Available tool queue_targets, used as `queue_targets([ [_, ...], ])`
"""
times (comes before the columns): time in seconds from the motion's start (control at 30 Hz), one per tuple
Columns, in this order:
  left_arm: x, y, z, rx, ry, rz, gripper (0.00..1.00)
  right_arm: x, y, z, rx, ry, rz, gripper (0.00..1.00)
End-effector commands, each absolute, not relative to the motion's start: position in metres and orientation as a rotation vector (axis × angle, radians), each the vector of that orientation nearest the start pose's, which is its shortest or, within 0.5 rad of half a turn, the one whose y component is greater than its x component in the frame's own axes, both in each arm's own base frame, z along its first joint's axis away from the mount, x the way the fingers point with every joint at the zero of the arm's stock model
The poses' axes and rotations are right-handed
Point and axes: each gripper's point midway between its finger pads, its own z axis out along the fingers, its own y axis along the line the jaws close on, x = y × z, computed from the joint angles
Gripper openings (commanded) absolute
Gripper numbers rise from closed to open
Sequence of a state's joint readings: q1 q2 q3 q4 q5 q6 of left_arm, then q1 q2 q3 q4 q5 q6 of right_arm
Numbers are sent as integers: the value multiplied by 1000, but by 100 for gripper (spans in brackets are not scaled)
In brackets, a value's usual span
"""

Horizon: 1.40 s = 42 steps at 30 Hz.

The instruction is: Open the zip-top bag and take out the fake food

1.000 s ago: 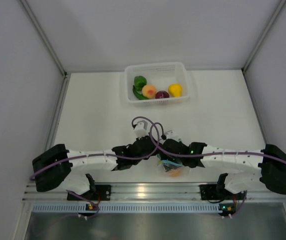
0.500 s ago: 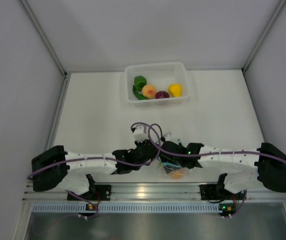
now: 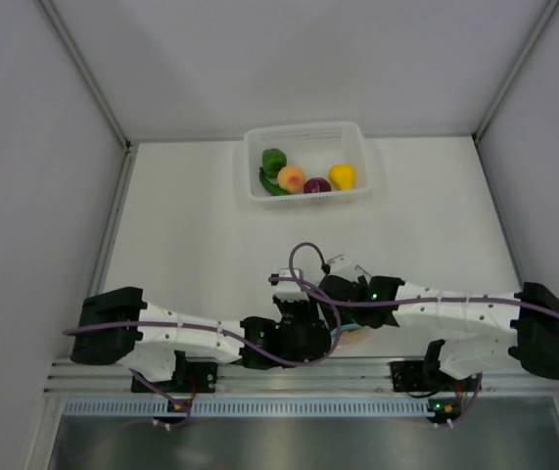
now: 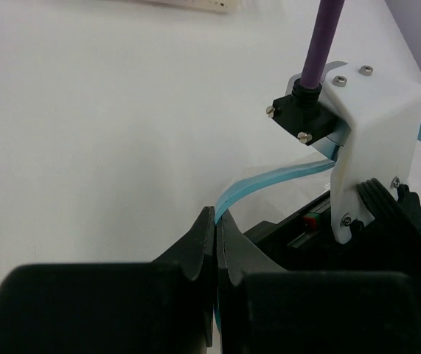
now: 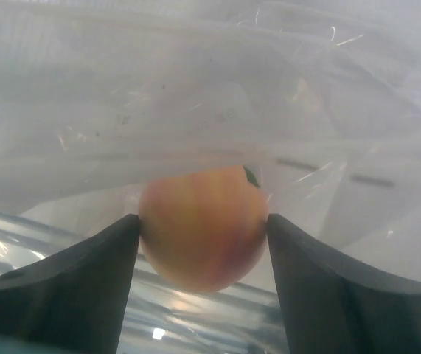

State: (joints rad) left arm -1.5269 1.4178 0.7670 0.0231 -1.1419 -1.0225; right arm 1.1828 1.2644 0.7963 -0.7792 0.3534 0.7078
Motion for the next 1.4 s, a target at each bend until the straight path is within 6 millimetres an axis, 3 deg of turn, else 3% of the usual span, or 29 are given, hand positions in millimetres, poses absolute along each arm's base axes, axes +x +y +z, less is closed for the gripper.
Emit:
queue_targets([
  [0.0, 156, -360, 200, -258, 1740, -630, 0, 100, 201, 41, -588, 2691, 92, 70],
  [0.1, 156, -364, 196, -247, 1745, -624, 0, 99, 192, 32, -587, 2701, 30, 71],
  [0.23, 154, -369, 198, -222, 1744, -608, 0, 97, 198, 26, -615, 2717, 44, 78],
  [0.5, 153, -375, 193, -196, 1756, -600, 0, 87, 198, 5, -642, 2751, 71, 80],
  [0.6, 153, -378, 191, -181, 1762, -593, 0, 90, 199, 10, -631, 2733, 73, 73],
  [0.63, 154, -378, 190, -180, 1767, -593, 0, 91, 199, 13, -626, 2723, 72, 60],
  [0.87, 159, -376, 180, -187, 1807, -623, 0, 118, 213, 70, -500, 2540, 205, 43],
  [1.23, 156, -379, 179, -178, 1824, -651, 0, 154, 231, 152, -389, 2254, 365, 39],
  [1.37, 158, -373, 176, -182, 1823, -638, 0, 153, 236, 179, -393, 2186, 472, 39],
])
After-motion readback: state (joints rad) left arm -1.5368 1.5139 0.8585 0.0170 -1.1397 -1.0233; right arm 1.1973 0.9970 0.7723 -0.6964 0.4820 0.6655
